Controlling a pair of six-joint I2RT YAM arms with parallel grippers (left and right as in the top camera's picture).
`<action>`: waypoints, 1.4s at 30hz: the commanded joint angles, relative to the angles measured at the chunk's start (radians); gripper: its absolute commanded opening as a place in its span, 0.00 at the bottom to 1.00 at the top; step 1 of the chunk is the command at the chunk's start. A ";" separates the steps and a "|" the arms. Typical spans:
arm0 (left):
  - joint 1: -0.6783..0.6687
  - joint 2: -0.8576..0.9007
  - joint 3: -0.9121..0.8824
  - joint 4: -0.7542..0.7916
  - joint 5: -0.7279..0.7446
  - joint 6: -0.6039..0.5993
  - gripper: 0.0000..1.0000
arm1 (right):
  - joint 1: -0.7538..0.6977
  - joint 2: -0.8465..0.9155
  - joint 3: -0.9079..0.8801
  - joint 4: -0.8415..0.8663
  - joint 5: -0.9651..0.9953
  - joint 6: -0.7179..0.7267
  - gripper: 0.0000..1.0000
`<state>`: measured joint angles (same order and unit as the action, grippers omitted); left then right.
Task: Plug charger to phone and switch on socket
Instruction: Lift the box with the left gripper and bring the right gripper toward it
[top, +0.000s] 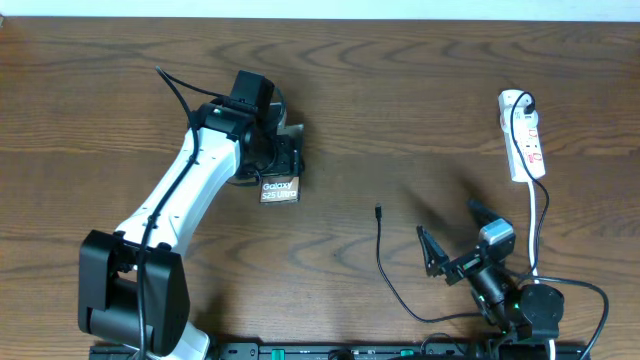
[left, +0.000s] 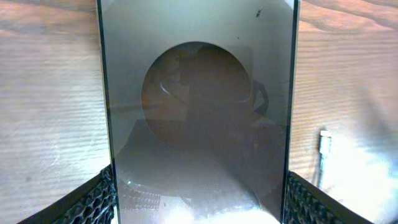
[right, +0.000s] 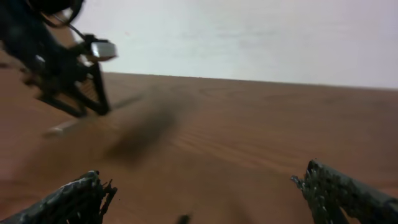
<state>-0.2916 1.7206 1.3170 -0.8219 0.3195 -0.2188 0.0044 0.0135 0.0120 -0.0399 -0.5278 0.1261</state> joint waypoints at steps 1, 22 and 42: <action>-0.002 -0.010 0.009 0.031 0.142 0.067 0.68 | 0.004 0.019 0.085 -0.003 -0.066 0.160 0.99; -0.022 -0.053 0.009 0.080 0.377 0.215 0.65 | 0.005 1.051 0.875 -0.423 -0.383 0.168 0.99; -0.172 -0.073 0.009 0.089 0.261 0.238 0.65 | 0.226 1.355 0.875 -0.203 -0.126 0.560 0.71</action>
<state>-0.4484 1.6737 1.3167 -0.7395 0.6128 0.0013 0.1837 1.3659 0.8707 -0.2462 -0.7719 0.6052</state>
